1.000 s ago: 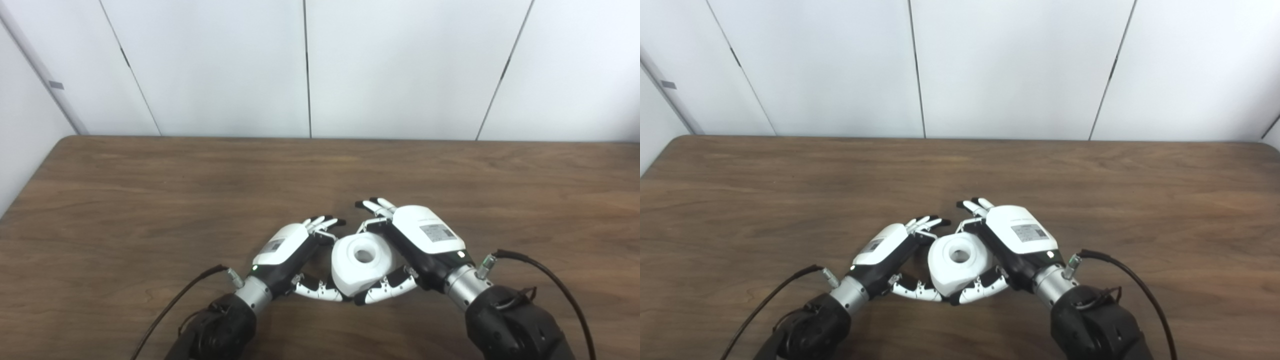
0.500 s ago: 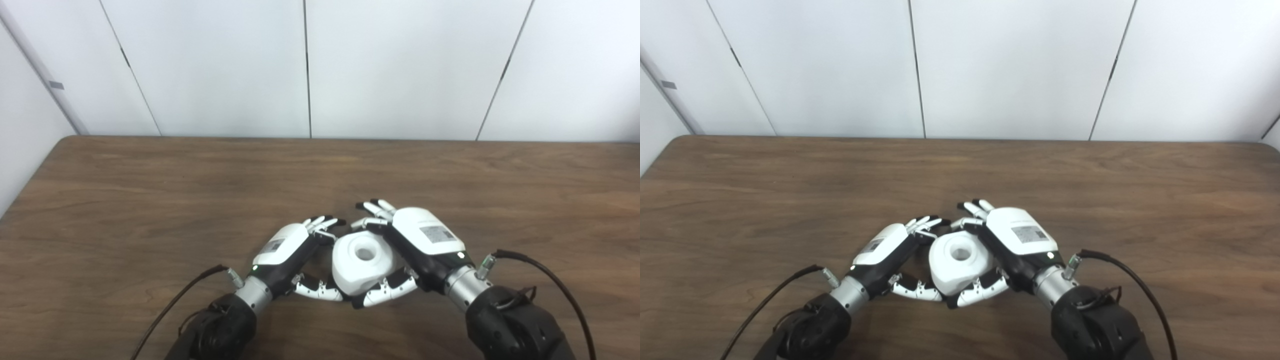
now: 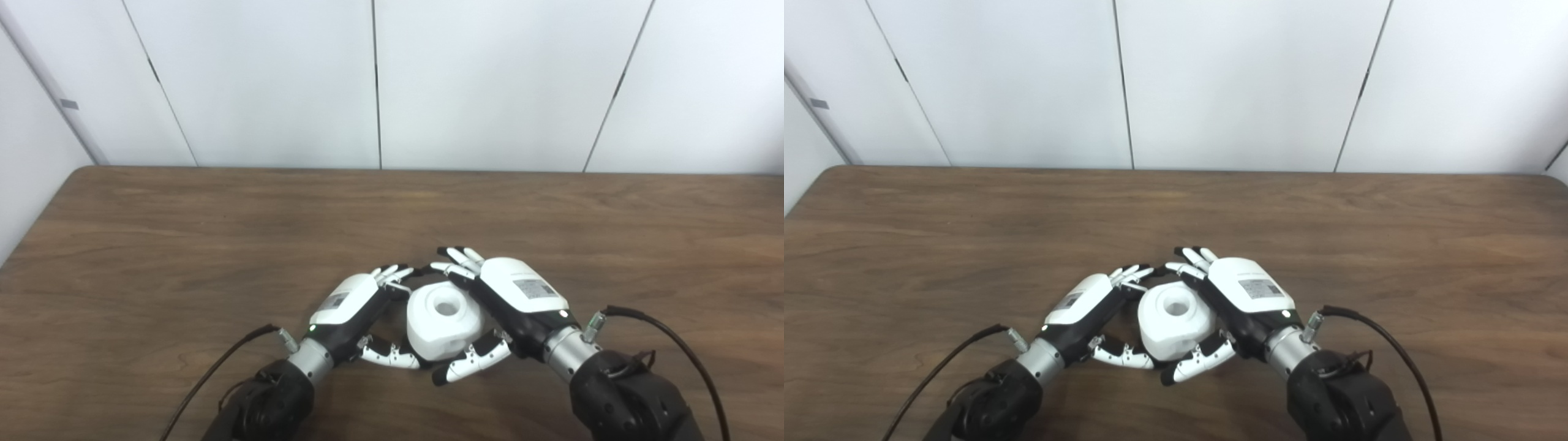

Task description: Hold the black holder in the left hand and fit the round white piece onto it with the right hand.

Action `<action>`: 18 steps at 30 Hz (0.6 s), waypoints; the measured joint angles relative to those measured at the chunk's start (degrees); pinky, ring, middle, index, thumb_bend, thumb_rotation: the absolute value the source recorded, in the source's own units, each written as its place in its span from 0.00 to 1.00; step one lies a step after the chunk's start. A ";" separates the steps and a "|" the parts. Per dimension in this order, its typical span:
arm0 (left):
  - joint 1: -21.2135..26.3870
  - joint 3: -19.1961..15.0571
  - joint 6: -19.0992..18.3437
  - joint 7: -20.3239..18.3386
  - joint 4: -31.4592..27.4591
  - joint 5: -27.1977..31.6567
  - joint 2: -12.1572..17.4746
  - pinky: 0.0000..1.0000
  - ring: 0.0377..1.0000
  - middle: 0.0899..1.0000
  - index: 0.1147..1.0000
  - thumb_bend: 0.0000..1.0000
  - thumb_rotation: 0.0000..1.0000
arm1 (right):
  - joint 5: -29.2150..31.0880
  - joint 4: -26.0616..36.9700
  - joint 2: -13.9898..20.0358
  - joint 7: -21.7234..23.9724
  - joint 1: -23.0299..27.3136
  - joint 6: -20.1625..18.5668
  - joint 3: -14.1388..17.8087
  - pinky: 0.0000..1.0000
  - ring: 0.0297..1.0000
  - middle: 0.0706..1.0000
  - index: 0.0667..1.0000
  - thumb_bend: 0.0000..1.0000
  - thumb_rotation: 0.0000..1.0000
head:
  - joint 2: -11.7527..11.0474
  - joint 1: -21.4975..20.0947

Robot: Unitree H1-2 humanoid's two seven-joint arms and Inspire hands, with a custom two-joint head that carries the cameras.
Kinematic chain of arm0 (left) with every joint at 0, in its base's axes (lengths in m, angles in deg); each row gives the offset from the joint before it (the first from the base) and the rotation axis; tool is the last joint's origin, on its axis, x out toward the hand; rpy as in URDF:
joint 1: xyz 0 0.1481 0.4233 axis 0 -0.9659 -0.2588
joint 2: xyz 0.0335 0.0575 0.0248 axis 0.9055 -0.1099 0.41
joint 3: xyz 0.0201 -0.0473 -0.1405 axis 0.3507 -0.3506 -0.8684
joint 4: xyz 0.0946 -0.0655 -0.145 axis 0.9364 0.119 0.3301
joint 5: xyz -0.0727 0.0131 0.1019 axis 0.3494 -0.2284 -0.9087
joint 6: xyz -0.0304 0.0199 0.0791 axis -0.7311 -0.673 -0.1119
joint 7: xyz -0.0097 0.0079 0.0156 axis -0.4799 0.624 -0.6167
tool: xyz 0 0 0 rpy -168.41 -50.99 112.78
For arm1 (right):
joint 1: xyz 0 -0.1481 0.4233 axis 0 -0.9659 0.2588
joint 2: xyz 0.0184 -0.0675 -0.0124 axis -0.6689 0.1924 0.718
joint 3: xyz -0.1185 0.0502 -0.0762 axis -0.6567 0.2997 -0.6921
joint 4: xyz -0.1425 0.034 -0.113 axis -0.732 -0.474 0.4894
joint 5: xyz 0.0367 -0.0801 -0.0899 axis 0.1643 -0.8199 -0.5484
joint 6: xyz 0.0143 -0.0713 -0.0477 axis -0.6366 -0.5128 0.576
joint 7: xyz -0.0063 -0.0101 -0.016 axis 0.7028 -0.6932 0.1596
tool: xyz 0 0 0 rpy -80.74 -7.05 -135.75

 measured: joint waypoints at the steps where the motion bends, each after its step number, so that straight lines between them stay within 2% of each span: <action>1: 0.00 0.00 0.00 0.00 0.00 0.00 0.00 1.00 0.99 0.93 0.41 0.51 0.05 | 0.04 0.00 -0.02 0.04 0.00 -0.09 0.00 0.80 1.00 1.00 0.91 1.00 0.43 | 0.00 0.00; 8: 0.00 -0.02 0.00 0.00 0.01 0.01 0.00 1.00 0.98 0.93 0.41 0.51 0.05 | 0.58 0.00 -0.34 0.59 0.00 -0.83 -0.01 0.79 1.00 1.00 1.00 1.00 0.44 | -0.18 -0.26; 18: 0.00 -0.04 0.06 0.00 0.02 0.10 0.19 1.00 0.99 0.93 0.41 0.51 0.05 | 2.15 0.02 -0.67 1.04 0.11 -2.30 0.03 0.79 1.00 1.00 1.00 1.00 0.43 | -0.44 -0.62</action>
